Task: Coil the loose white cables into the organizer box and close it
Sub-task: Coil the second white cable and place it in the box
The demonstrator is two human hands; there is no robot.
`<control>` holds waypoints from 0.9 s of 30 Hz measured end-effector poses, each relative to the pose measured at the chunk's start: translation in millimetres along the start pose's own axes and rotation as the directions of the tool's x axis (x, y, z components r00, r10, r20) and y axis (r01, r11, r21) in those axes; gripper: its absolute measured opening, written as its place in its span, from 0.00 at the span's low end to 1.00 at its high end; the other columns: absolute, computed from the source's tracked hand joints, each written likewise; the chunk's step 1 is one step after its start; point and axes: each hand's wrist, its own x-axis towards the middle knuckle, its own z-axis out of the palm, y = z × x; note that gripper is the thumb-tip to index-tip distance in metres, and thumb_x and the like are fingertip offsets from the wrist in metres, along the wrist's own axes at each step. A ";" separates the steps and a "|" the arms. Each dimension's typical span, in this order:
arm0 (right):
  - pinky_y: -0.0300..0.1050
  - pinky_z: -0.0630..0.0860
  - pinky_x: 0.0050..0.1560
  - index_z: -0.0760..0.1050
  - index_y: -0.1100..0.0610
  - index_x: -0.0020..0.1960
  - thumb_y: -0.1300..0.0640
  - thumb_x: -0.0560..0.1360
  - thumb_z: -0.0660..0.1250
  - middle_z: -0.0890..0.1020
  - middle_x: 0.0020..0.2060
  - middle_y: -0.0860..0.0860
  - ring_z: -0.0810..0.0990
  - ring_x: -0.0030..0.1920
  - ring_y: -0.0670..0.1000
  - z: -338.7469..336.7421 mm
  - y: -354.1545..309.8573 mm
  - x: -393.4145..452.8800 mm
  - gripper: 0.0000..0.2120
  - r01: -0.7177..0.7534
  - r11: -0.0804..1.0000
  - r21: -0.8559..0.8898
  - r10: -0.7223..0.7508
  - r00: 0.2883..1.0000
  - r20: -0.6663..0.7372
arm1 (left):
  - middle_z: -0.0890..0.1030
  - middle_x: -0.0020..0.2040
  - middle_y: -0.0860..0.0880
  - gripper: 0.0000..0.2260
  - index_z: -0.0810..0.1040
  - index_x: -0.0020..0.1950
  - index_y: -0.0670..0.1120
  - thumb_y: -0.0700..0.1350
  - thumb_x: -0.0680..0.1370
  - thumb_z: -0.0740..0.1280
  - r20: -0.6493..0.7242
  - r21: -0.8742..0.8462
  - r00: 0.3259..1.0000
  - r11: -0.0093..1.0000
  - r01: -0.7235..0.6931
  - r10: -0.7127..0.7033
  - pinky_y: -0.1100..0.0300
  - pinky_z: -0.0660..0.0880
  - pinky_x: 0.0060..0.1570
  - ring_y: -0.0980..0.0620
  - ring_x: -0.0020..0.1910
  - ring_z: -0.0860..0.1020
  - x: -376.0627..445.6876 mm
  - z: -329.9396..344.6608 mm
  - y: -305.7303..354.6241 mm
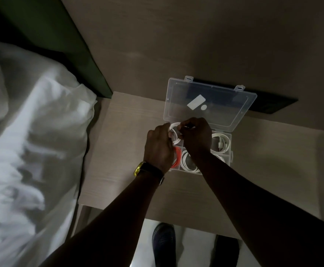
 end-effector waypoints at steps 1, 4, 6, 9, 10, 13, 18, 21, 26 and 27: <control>0.47 0.84 0.36 0.81 0.58 0.40 0.63 0.71 0.75 0.82 0.42 0.53 0.85 0.39 0.52 0.5 1.0 -0.4 0.04 0.010 1.000 -0.014 -0.010 1.000 -0.006 | 0.81 0.59 0.43 0.20 0.73 0.66 0.40 0.41 0.75 0.62 -0.037 -0.023 0.999 1.000 -0.008 0.007 0.54 0.67 0.58 0.44 0.55 0.77 -1.7 0.9 0.1; 0.48 0.83 0.38 0.79 0.56 0.40 0.62 0.72 0.74 0.83 0.40 0.51 0.85 0.38 0.51 -1.4 -1.1 -1.8 0.05 0.038 0.997 -0.073 -0.039 0.999 -0.005 | 0.83 0.58 0.44 0.19 0.76 0.65 0.41 0.41 0.76 0.57 -0.101 -0.068 0.995 0.997 -0.029 0.022 0.57 0.66 0.56 0.44 0.51 0.79 -1.4 -3.0 -0.9; 0.48 0.81 0.41 0.77 0.53 0.38 0.60 0.74 0.72 0.84 0.41 0.54 0.85 0.40 0.53 -3.9 -2.6 -3.3 0.08 0.070 0.986 -0.153 -0.065 0.997 0.036 | 0.83 0.59 0.46 0.19 0.75 0.67 0.44 0.42 0.77 0.59 -0.048 -0.075 0.999 0.997 -0.018 0.015 0.57 0.68 0.57 0.44 0.53 0.79 2.0 -6.0 -4.0; 0.48 0.79 0.43 0.79 0.55 0.38 0.62 0.76 0.68 0.83 0.43 0.57 0.83 0.41 0.55 -7.6 -3.2 -7.6 0.09 0.207 0.935 -0.288 -0.184 0.977 0.106 | 0.84 0.56 0.44 0.19 0.74 0.67 0.45 0.43 0.76 0.64 -0.021 -0.109 0.997 0.991 0.075 -0.077 0.49 0.73 0.56 0.41 0.51 0.78 4.4 -11.9 -3.1; 0.47 0.78 0.45 0.81 0.57 0.42 0.62 0.76 0.68 0.83 0.43 0.57 0.82 0.42 0.54 -8.7 -4.1 -8.5 0.06 0.249 0.915 -0.319 -0.220 0.968 0.122 | 0.85 0.53 0.44 0.18 0.76 0.65 0.45 0.44 0.74 0.66 -0.040 -0.110 0.994 0.990 0.093 -0.098 0.51 0.74 0.53 0.41 0.49 0.79 5.1 -14.3 -2.1; 0.40 0.72 0.41 0.79 0.56 0.54 0.63 0.74 0.71 0.82 0.41 0.50 0.79 0.40 0.47 -11.5 -5.7 -6.5 0.10 0.297 0.885 -0.359 -0.257 0.954 0.155 | 0.87 0.47 0.46 0.09 0.83 0.53 0.47 0.43 0.73 0.70 -0.082 -0.040 0.996 0.999 0.032 -0.035 0.56 0.72 0.50 0.43 0.45 0.82 9.7 -18.1 -0.6; 0.45 0.73 0.41 0.78 0.59 0.47 0.56 0.76 0.69 0.81 0.43 0.56 0.81 0.43 0.56 -12.8 -1.7 0.9 0.05 0.482 0.605 -0.634 -0.334 0.876 0.347 | 0.79 0.53 0.42 0.07 0.84 0.46 0.44 0.40 0.74 0.66 -0.039 -0.025 0.996 0.997 0.078 -0.079 0.57 0.73 0.43 0.44 0.41 0.78 12.7 -11.8 -3.9; 0.47 0.73 0.45 0.80 0.60 0.48 0.57 0.79 0.63 0.80 0.46 0.59 0.80 0.46 0.59 -12.2 -1.1 1.8 0.09 0.541 0.482 -0.689 -0.353 0.840 0.412 | 0.75 0.55 0.39 0.09 0.82 0.49 0.41 0.37 0.73 0.65 0.000 0.010 0.992 0.992 0.125 -0.125 0.58 0.73 0.40 0.42 0.40 0.77 12.3 -7.2 -9.0; 0.51 0.73 0.55 0.77 0.59 0.57 0.57 0.82 0.52 0.74 0.56 0.58 0.73 0.56 0.59 -18.8 6.6 -9.6 0.16 0.647 0.300 -0.701 -0.272 0.762 0.587 | 0.73 0.56 0.41 0.10 0.79 0.54 0.43 0.44 0.74 0.66 0.135 0.025 0.986 0.995 0.098 -0.100 0.55 0.76 0.44 0.43 0.42 0.77 9.2 -6.5 -17.7; 0.50 0.72 0.55 0.77 0.59 0.59 0.56 0.82 0.53 0.74 0.58 0.58 0.72 0.56 0.59 -21.9 8.7 -11.9 0.15 0.661 0.283 -0.695 -0.286 0.750 0.597 | 0.73 0.57 0.41 0.12 0.79 0.56 0.44 0.45 0.74 0.66 0.141 0.035 0.985 0.995 0.098 -0.102 0.56 0.75 0.43 0.43 0.42 0.78 9.2 -6.9 -19.4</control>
